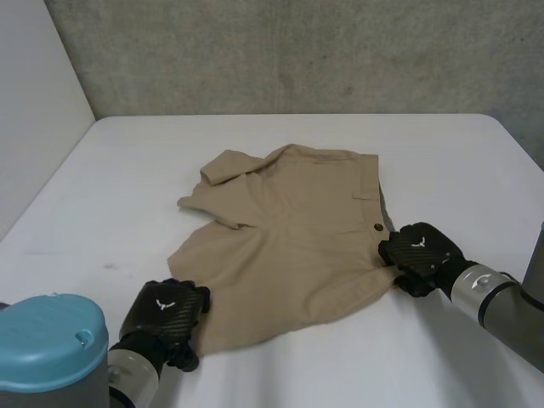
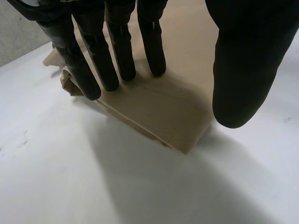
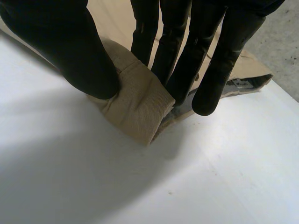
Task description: Fold the shorts.
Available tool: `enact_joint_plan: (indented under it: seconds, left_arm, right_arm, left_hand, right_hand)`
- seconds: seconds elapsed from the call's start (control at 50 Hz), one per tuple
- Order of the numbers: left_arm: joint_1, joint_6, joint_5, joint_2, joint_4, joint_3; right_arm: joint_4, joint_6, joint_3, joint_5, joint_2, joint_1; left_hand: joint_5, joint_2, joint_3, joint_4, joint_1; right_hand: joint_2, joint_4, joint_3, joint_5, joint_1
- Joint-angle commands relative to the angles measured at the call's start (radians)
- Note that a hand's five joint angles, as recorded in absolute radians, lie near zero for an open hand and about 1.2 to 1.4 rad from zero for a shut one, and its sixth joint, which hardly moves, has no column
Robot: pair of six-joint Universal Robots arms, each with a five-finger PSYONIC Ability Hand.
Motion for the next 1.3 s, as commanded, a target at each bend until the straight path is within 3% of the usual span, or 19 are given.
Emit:
enact_joint_plan:
  seconds: [0.02, 0.24, 0.42, 0.82, 1.3]
  left_arm:
    - [-0.005, 0.003, -0.006, -0.040, 0.038, 0.010]
    - [-0.039, 0.003, -0.029, -0.054, 0.048, 0.019]
    - [-0.039, 0.015, -0.031, -0.079, 0.099, 0.027]
    - [-0.047, 0.017, -0.033, -0.114, 0.094, 0.030]
    - [-0.082, 0.017, -0.039, -0.065, 0.038, 0.004]
  right_arm:
    - [0.001, 0.005, -0.001, 0.003, -0.008, 0.002]
    - [0.006, 0.013, 0.000, 0.009, -0.010, 0.002]
    - [0.007, 0.013, 0.003, 0.017, -0.010, 0.002]
    - [0.009, 0.014, 0.003, 0.080, -0.024, 0.002]
    - [0.010, 0.014, 0.003, 0.086, -0.024, 0.002]
  left_hand:
    - [0.087, 0.088, 0.089, 0.083, 0.087]
    - [0.108, 0.109, 0.110, 0.104, 0.107]
    - [0.293, 0.294, 0.295, 0.289, 0.292]
    - [0.281, 0.282, 0.283, 0.277, 0.280]
    - [0.193, 0.194, 0.195, 0.189, 0.192]
  right_hand:
    - [0.229, 0.210, 0.236, 0.270, 0.533]
    - [0.229, 0.210, 0.236, 0.270, 0.533]
    - [0.229, 0.210, 0.236, 0.270, 0.533]
    - [0.229, 0.210, 0.236, 0.270, 0.533]
    - [0.229, 0.210, 0.236, 0.270, 0.533]
